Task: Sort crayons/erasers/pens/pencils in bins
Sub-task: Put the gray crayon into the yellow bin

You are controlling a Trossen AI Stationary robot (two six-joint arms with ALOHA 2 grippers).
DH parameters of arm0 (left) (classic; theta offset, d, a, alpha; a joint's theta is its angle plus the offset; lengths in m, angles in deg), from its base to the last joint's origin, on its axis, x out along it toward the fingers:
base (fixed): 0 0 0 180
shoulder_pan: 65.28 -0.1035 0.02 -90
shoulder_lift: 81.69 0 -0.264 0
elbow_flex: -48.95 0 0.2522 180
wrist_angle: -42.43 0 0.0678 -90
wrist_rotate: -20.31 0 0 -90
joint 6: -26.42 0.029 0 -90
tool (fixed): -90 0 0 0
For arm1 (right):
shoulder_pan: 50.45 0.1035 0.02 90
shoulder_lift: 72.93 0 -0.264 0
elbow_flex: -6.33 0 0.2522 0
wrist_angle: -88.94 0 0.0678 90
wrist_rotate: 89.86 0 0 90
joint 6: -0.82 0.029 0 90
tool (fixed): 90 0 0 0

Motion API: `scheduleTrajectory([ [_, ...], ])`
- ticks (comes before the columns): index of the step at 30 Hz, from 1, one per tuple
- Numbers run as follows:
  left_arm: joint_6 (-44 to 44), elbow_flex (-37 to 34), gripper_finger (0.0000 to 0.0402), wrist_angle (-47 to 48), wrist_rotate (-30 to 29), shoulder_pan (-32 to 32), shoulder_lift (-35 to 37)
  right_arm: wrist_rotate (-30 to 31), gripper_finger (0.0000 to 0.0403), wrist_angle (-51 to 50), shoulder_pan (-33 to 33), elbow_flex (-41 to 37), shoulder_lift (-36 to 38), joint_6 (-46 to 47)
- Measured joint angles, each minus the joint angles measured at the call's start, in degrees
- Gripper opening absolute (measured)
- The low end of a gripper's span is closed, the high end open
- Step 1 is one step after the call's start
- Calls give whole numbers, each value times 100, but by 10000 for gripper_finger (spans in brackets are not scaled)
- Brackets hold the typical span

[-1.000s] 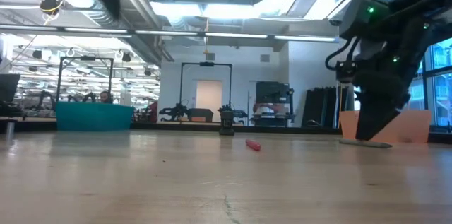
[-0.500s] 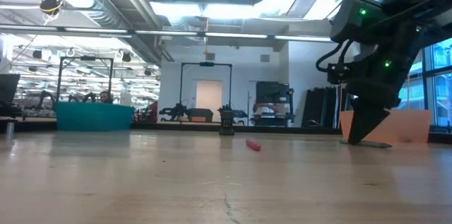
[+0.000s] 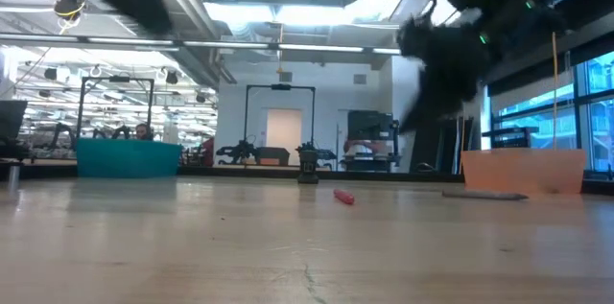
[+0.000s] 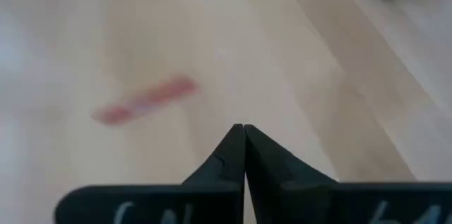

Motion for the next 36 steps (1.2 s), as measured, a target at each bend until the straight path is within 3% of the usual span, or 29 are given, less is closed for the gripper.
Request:
scheduleTrajectory([
  [4, 1322, -1319, 92, -2869, 379, -64, -9, -498, 12, -181, 3, 379, 5, -353],
  [8, 2846, -2269, 92, -5675, 388, -314, -9, -560, 14, -1592, 35, 686, -28, -485],
  [11, 3672, -2638, 92, -7028, 381, -583, -106, -595, 27, -2497, 229, 717, -63, -482],
  [17, 4688, -2721, 92, -8165, 380, -1078, -710, -910, 92, -3100, 649, 719, -249, -115],
  [23, 4965, -2500, 92, -8864, 563, -1415, -1367, -1444, 144, -3099, 657, 731, -851, -17],
  [28, 4972, -2265, 92, -8794, 1163, -1530, -1614, -1502, 133, -3416, 621, 1088, -1468, -122],
  [36, 4974, -2221, 92, -8721, 1219, -1556, -1690, -1172, 62, -4067, 631, 1742, -1943, -354],
])
